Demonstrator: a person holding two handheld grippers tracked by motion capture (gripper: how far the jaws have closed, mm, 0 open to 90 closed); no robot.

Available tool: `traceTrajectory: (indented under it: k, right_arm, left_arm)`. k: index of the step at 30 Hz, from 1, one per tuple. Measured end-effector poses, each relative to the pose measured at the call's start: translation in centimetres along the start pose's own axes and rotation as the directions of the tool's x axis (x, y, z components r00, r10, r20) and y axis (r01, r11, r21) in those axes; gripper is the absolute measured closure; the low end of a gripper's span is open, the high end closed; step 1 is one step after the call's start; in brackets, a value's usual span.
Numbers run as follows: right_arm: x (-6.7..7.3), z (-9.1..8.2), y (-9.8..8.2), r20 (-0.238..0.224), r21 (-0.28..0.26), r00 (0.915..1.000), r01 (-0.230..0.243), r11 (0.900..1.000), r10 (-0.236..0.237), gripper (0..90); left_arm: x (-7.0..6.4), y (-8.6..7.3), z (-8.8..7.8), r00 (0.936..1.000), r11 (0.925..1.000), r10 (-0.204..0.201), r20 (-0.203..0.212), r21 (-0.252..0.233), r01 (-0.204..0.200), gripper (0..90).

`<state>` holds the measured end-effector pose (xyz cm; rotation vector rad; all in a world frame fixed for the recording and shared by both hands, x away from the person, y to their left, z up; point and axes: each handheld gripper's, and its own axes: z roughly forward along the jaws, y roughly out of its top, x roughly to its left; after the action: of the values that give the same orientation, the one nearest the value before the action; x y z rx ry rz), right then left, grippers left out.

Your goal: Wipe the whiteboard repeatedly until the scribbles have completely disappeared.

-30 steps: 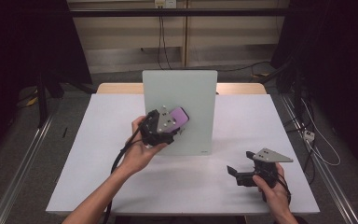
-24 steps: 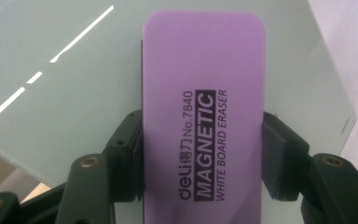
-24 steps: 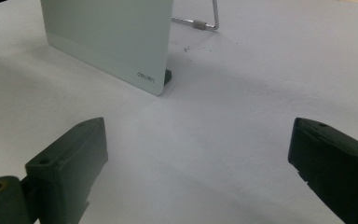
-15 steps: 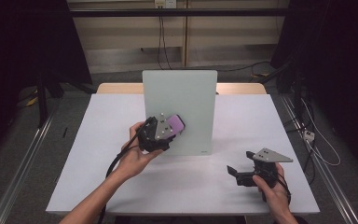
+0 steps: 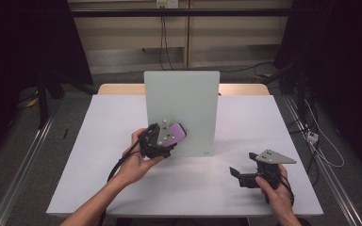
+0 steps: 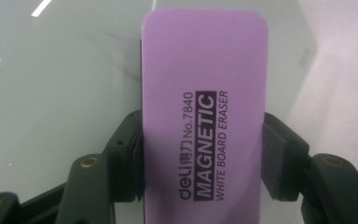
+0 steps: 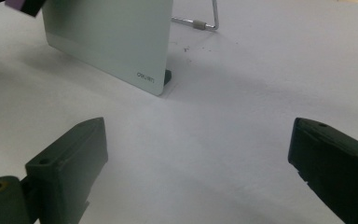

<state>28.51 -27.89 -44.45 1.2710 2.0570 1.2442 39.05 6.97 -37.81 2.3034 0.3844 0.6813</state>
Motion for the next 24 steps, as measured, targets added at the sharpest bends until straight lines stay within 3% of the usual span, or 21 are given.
traceTrajectory:
  k: [5, 8, 10, 12, 18, 22, 24]
  right_arm:
    - [0.1, 0.0, 0.0, -0.001, 0.002, 1.0000, 0.001, 1.000, -0.001, 4.5]
    - [0.0, 0.0, 0.0, 0.001, 0.001, 1.0000, -0.002, 1.000, 0.002, 4.5]
    - [0.0, 0.0, 0.0, 0.000, 0.001, 1.0000, 0.000, 1.000, 0.000, 4.5]
    - [0.1, 0.0, 0.0, -0.001, 0.003, 1.0000, 0.000, 1.000, 0.000, 4.5]
    - [0.1, 0.0, 0.0, 0.000, 0.002, 1.0000, 0.002, 1.000, -0.002, 4.5]
    - [0.1, 0.1, 0.0, 0.000, 0.003, 1.0000, 0.000, 1.000, 0.000, 4.5]
    - [0.1, 0.0, 0.0, -0.002, 0.001, 1.0000, 0.004, 1.000, -0.004, 4.5]
  left_arm:
    - [2.5, 0.9, -1.9, 0.9955, 0.9971, -0.054, -0.078, -0.058, 0.050, 41.3]
    - [3.6, 1.2, -2.7, 0.9905, 0.9921, -0.100, -0.094, -0.085, 0.092, 41.3]
    - [3.7, 1.2, -2.7, 0.9903, 0.9922, -0.099, -0.097, -0.085, 0.091, 41.3]
    - [3.3, 1.2, -2.5, 0.9917, 0.9951, -0.077, -0.103, -0.071, 0.070, 41.3]
    - [0.9, 1.1, -0.6, 0.9989, 0.9998, -0.010, -0.046, -0.016, 0.009, 41.3]
    - [-1.2, 1.1, 1.0, 0.9987, 0.9985, 0.050, -0.008, 0.022, -0.050, 41.2]
    - [-1.9, 1.2, 1.5, 0.9982, 0.9977, 0.058, 0.015, 0.034, -0.058, 41.3]
